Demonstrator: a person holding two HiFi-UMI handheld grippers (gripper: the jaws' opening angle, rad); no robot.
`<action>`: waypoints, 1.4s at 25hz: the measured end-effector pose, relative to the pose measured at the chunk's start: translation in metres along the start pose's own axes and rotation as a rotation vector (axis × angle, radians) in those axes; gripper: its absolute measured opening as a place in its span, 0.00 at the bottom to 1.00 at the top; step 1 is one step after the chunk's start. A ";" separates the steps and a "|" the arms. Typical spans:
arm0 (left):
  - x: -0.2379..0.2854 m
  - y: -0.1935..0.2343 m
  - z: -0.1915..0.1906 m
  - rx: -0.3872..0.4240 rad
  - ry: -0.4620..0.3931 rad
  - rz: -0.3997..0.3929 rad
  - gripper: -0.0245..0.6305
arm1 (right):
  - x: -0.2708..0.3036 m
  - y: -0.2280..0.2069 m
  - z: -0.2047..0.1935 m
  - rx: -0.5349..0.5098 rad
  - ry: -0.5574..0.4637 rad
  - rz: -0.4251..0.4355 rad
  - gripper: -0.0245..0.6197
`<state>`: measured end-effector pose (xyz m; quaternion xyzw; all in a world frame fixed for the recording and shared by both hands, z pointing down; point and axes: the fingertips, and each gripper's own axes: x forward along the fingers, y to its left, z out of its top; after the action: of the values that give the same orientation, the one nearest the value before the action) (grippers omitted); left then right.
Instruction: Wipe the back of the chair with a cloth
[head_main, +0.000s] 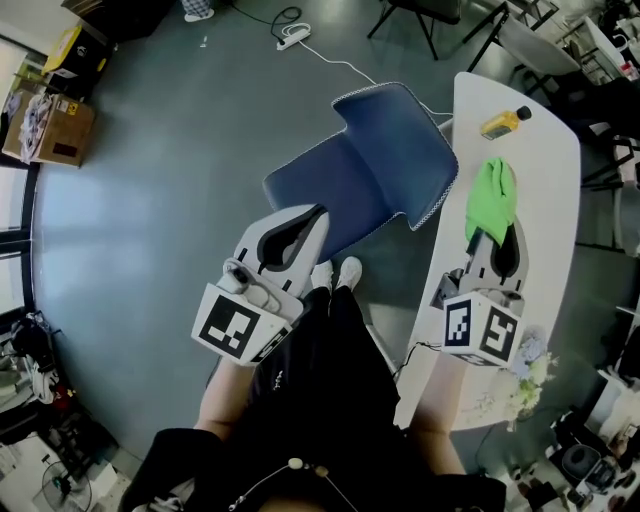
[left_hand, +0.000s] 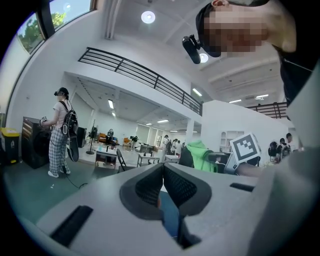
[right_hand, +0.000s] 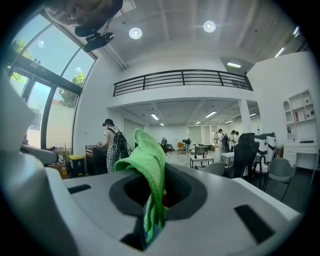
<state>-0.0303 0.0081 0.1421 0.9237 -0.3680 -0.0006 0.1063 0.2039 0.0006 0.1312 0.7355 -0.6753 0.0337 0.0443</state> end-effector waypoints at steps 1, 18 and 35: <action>0.002 0.002 -0.004 0.004 0.004 0.005 0.05 | 0.006 -0.001 -0.004 0.002 0.000 -0.004 0.11; 0.012 0.049 -0.116 -0.063 0.146 0.064 0.05 | 0.131 0.023 -0.075 -0.019 -0.005 0.002 0.11; 0.070 0.114 -0.181 -0.064 0.112 0.188 0.05 | 0.223 0.030 -0.167 -0.192 0.121 -0.048 0.11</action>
<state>-0.0419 -0.0847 0.3466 0.8798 -0.4463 0.0493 0.1560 0.1944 -0.2043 0.3226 0.7405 -0.6536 0.0121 0.1558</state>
